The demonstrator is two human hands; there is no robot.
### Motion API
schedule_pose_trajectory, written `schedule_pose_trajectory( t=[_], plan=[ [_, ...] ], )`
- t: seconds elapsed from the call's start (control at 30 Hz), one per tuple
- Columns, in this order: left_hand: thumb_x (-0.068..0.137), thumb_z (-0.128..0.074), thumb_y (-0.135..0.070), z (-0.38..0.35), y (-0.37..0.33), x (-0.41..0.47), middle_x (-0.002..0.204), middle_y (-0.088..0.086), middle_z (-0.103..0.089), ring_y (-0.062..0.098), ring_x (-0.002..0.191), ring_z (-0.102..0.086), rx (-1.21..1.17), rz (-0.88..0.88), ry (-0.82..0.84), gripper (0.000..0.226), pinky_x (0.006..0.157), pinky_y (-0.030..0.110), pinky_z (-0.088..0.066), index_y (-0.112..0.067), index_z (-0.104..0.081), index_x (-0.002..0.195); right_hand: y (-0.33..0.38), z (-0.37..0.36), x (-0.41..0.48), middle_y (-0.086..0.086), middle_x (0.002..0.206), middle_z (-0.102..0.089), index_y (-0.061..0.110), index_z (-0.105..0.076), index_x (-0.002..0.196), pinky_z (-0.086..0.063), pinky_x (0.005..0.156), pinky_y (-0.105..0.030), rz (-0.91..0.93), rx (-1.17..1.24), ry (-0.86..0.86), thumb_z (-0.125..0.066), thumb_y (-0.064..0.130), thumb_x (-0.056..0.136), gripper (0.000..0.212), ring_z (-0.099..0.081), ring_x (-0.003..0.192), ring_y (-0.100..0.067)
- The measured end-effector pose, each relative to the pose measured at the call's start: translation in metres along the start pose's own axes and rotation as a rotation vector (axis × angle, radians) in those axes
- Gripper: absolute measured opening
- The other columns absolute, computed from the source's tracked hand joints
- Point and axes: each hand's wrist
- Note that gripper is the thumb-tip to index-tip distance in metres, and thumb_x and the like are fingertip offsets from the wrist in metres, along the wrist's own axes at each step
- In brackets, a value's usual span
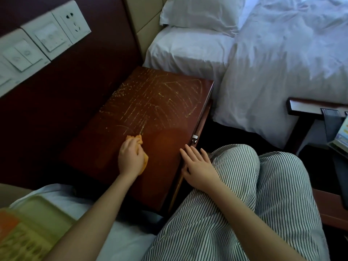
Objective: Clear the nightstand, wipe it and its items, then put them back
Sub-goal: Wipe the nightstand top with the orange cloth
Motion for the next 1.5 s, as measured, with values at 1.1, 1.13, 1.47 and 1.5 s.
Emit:
schedule_pose_trajectory(
  t=[1.1,1.13,1.47,1.5],
  plan=[
    [0.091,-0.052,-0.01,0.007,0.011,-0.03,0.132,0.003,-0.053,0.019,0.129,-0.041,-0.027,-0.438,0.238,0.03,0.103,0.029,-0.033,-0.018,-0.062,0.118,0.022,-0.002,0.013,0.001,0.159,-0.008,0.023,-0.012,0.151,0.01,0.114,-0.03,0.069,0.001,-0.061,-0.034,0.035,0.1,0.057,0.0,0.146,-0.016],
    [0.091,-0.051,-0.01,0.014,0.021,-0.03,0.132,0.003,-0.053,0.019,0.129,-0.041,-0.025,-0.416,0.221,0.03,0.102,0.03,-0.033,-0.018,-0.062,0.118,0.021,-0.002,0.012,0.002,0.159,-0.007,0.023,-0.011,0.151,0.01,0.114,-0.03,0.064,0.0,-0.058,-0.033,0.036,0.1,0.057,0.001,0.146,-0.016],
    [0.093,-0.046,-0.011,0.003,0.017,0.027,0.135,0.006,-0.047,0.026,0.126,-0.041,0.021,0.179,-0.088,0.036,0.099,0.037,-0.04,-0.018,-0.052,0.127,0.019,-0.002,0.014,0.003,0.159,-0.004,0.024,-0.01,0.151,0.012,0.113,-0.031,0.048,0.014,-0.052,-0.032,0.037,0.101,0.056,0.004,0.146,-0.015],
    [0.092,-0.046,-0.01,-0.004,0.003,0.026,0.132,0.005,-0.048,0.025,0.122,-0.044,0.012,0.164,-0.092,0.037,0.096,0.034,-0.04,-0.018,-0.052,0.127,0.02,-0.002,0.015,0.003,0.159,-0.005,0.024,-0.011,0.151,0.011,0.114,-0.032,0.045,0.015,-0.051,-0.032,0.037,0.101,0.056,0.003,0.146,-0.015]
  ],
)
Point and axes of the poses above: each hand's wrist, its own x-axis towards the middle knuckle, its own z-axis out of the back of the hand, y = z × x
